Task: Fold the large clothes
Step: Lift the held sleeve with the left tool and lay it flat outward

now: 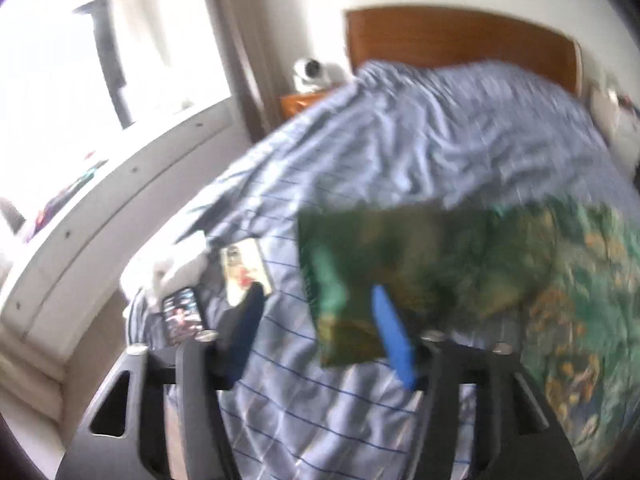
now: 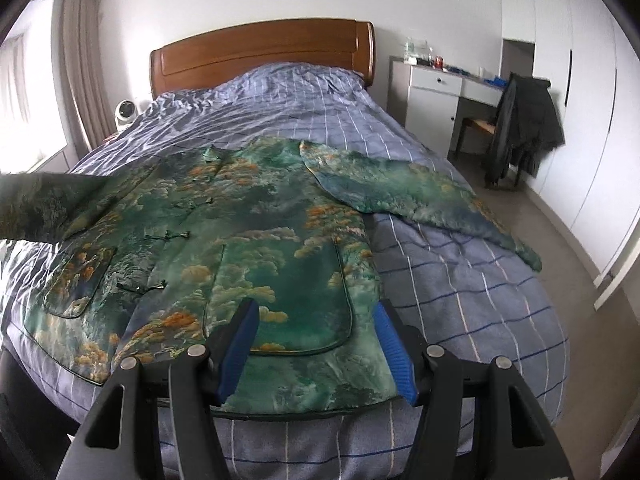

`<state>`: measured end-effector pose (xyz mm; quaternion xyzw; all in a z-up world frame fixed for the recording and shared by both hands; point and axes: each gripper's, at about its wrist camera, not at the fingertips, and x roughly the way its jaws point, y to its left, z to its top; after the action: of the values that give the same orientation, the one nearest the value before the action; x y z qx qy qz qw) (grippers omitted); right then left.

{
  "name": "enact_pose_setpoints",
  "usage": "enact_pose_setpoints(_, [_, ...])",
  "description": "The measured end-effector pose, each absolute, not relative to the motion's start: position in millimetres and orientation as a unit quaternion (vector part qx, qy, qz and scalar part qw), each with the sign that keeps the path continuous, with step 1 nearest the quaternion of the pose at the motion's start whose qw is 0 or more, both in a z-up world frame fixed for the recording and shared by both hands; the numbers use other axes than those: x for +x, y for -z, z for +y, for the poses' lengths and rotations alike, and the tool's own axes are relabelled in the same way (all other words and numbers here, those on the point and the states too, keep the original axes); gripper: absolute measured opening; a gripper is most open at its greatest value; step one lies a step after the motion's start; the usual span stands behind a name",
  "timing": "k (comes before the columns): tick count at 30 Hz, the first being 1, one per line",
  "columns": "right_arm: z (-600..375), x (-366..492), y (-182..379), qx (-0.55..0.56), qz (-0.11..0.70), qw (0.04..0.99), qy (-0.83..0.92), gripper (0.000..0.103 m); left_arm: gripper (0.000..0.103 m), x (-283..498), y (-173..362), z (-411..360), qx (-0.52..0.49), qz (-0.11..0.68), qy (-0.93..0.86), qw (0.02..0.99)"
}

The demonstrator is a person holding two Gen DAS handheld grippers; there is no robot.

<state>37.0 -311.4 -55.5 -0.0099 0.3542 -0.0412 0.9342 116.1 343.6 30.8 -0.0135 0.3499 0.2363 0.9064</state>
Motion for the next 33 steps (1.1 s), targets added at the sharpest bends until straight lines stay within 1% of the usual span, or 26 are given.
enact_pose_setpoints(1, [-309,36,55,-0.014,0.352,0.935,0.041,0.061,0.068,109,-33,344,-0.023,0.344,-0.236,0.909])
enact_pose_setpoints(3, [-306,37,54,-0.021,0.349,0.936,0.039,0.061,0.075,99,-32,335,-0.027,0.34,-0.229,0.912])
enact_pose_setpoints(4, [-305,38,55,-0.023,0.349,0.936,0.037,0.061,0.077,95,-30,324,-0.025,0.34,-0.222,0.913])
enact_pose_setpoints(6, [-303,40,56,-0.022,0.351,0.936,0.032,0.061,0.085,91,-21,296,-0.024,0.342,-0.196,0.919])
enact_pose_setpoints(8, [-302,42,59,-0.02,0.353,0.935,0.03,0.061,0.09,87,-8,263,-0.032,0.346,-0.161,0.924])
enact_pose_setpoints(13, [-304,44,65,-0.017,0.363,0.931,0.036,0.062,0.093,86,16,190,-0.059,0.354,-0.075,0.93])
enact_pose_setpoints(15, [-307,45,65,-0.024,0.368,0.928,0.042,0.071,0.095,87,21,163,-0.077,0.351,-0.042,0.932])
enact_pose_setpoints(16, [-308,45,63,-0.026,0.367,0.929,0.046,0.078,0.095,88,21,151,-0.084,0.347,-0.029,0.934])
enact_pose_setpoints(17, [-310,44,60,-0.028,0.363,0.93,0.049,0.079,0.095,88,20,143,-0.086,0.342,-0.022,0.935])
enact_pose_setpoints(20, [-314,42,53,-0.033,0.351,0.934,0.061,0.08,0.099,84,17,115,-0.078,0.318,-0.01,0.945])
enact_pose_setpoints(22, [-316,41,49,-0.031,0.345,0.936,0.065,0.081,0.1,80,17,104,-0.057,0.312,-0.006,0.948])
enact_pose_setpoints(25, [-320,40,47,-0.023,0.342,0.937,0.063,0.083,0.1,77,24,92,-0.03,0.323,0.003,0.946])
enact_pose_setpoints(33, [-322,40,43,0.01,0.333,0.942,0.033,0.083,0.1,66,47,79,-0.058,0.352,0.039,0.934])
